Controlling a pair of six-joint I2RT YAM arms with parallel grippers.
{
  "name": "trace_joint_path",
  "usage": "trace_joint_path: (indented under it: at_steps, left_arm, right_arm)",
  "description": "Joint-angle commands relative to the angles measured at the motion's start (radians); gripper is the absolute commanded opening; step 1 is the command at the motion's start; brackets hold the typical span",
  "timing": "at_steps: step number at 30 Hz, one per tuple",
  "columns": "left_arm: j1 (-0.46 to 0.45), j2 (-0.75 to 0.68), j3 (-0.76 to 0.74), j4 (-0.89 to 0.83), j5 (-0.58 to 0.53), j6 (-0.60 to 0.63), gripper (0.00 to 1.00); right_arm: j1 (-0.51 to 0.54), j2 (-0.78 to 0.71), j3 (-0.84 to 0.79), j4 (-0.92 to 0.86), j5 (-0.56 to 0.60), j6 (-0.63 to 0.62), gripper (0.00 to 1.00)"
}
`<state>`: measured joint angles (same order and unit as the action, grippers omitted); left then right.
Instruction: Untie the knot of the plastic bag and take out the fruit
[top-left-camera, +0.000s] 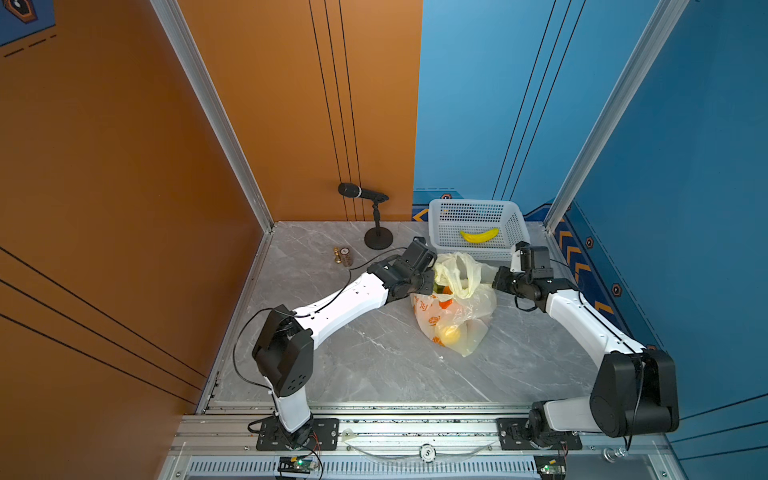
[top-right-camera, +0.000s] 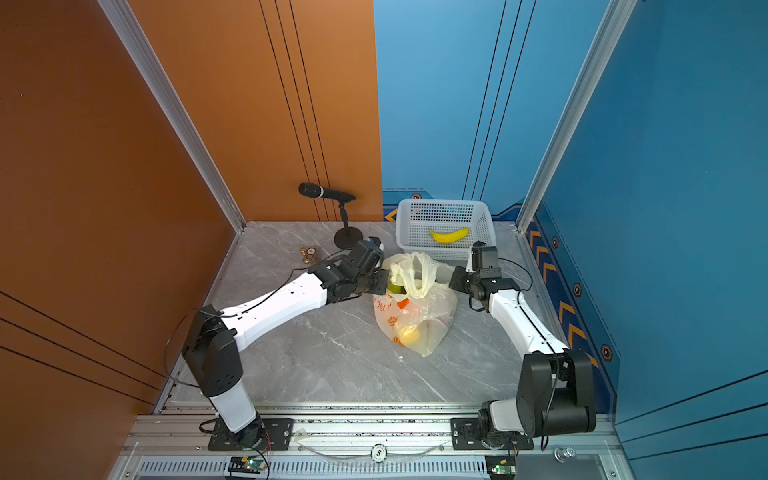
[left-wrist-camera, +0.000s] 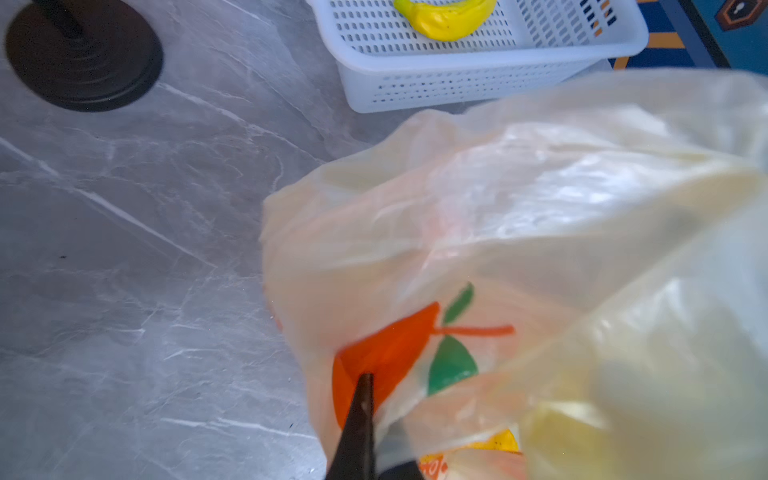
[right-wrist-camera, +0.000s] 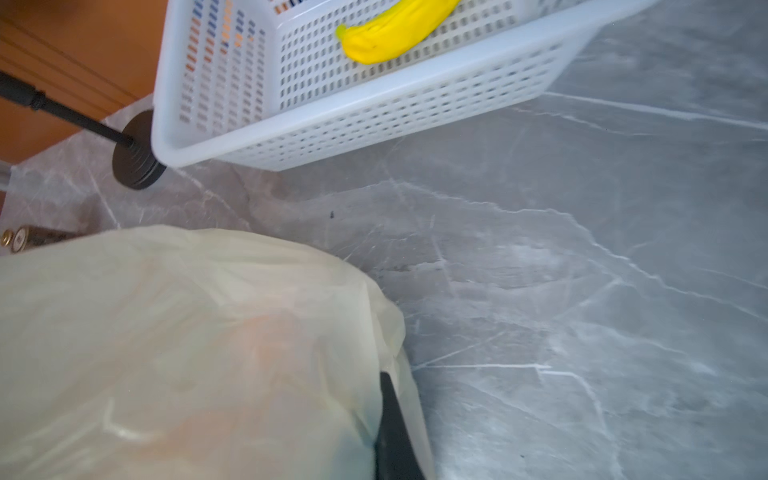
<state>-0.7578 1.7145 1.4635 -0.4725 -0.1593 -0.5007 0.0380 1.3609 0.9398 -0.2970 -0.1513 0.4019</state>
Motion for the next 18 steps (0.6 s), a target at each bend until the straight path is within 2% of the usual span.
trace_joint_path:
  at_steps: [1, 6, 11, 14, 16, 18]
  left_arm:
    - [0.049, -0.075, -0.083, -0.017, -0.074, 0.025, 0.00]
    - [0.121, -0.188, -0.216, 0.026, -0.058, 0.017, 0.00]
    - [0.139, -0.219, -0.287, 0.128, 0.089, -0.002, 0.01]
    - [0.138, -0.233, -0.292, 0.140, 0.105, -0.002, 0.20]
    - [0.142, -0.262, -0.294, 0.148, 0.110, 0.015, 0.38]
    - [0.147, -0.302, -0.294, 0.161, 0.123, 0.046, 0.45]
  right_arm:
    - [-0.075, -0.066, -0.056, 0.040, 0.081, 0.096, 0.00]
    - [-0.188, -0.139, -0.134, 0.081, 0.064, 0.189, 0.00]
    - [-0.182, -0.106, -0.127, 0.068, -0.059, 0.187, 0.00]
    - [-0.183, -0.094, -0.122, 0.063, -0.122, 0.193, 0.05]
    - [-0.184, -0.102, -0.101, 0.033, -0.157, 0.190, 0.24]
    - [-0.183, -0.129, -0.086, -0.003, -0.153, 0.187, 0.36]
